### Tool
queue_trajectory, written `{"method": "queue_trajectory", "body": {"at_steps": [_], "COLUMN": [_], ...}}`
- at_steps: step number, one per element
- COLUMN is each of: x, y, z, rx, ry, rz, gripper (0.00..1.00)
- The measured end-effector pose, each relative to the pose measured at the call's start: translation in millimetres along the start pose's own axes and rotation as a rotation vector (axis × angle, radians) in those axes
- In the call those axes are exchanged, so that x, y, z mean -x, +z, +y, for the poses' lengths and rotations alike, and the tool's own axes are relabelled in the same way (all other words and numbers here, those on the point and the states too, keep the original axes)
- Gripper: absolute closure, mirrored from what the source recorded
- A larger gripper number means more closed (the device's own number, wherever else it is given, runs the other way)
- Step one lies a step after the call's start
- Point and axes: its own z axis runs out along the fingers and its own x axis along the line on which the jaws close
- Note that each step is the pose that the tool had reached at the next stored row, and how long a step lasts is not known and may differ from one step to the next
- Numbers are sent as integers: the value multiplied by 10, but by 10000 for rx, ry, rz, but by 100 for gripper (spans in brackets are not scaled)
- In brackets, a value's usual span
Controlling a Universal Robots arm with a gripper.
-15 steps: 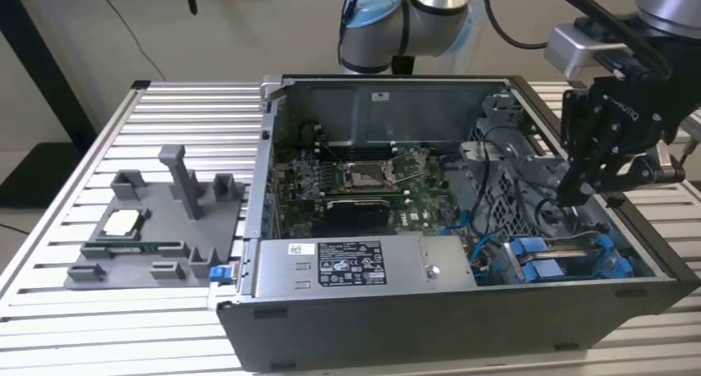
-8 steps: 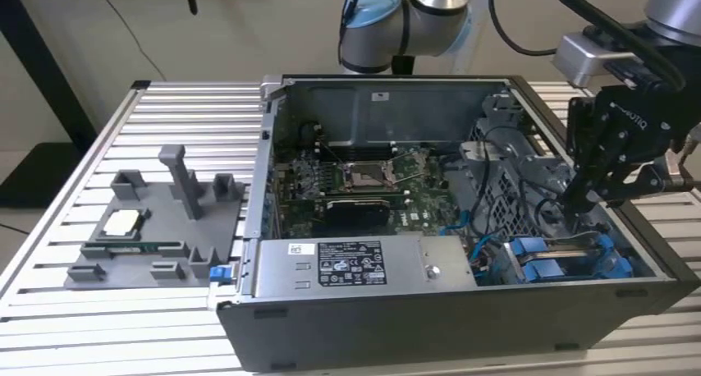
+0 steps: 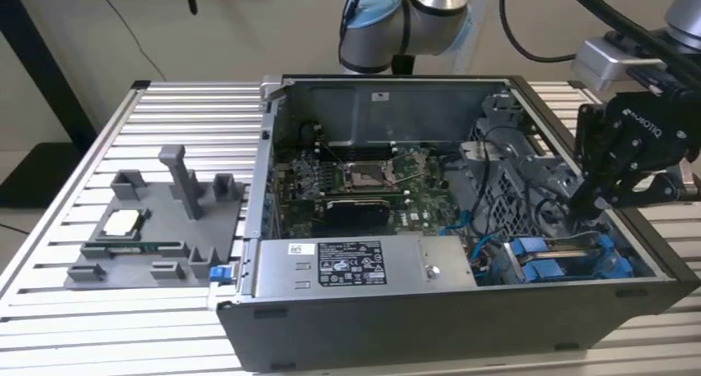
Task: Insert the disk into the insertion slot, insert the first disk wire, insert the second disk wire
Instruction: 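Insert the first disk wire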
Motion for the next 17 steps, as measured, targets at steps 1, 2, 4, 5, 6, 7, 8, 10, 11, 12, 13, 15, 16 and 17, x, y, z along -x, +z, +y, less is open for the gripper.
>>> {"method": "queue_trajectory", "body": {"at_steps": [1,2,4,5,6,7,8,10,11,12,13,15,16,17], "x": [-6,-12,-23,-29,-34,-39,-43,-46,-47,-47,-47,-46,-46,-47], "y": [11,23,46,58,69,81,96,122,137,155,174,209,227,243], "z": [-18,-35,-69,-85,-101,-117,-133,-156,-164,-170,-175,-183,-187,-191], "rx": [27,50,93,115,138,160,183,219,229,237,242,251,256,261], "ry": [0,0,-1,-1,-1,-2,-2,-3,-3,-3,-3,-3,-4,-4], "rz": [0,-1,0,0,1,1,0,0,2,2,0,1,1,1], "gripper": [81,81,81,81,81,81,81,81,81,81,81,81,81,81]}}
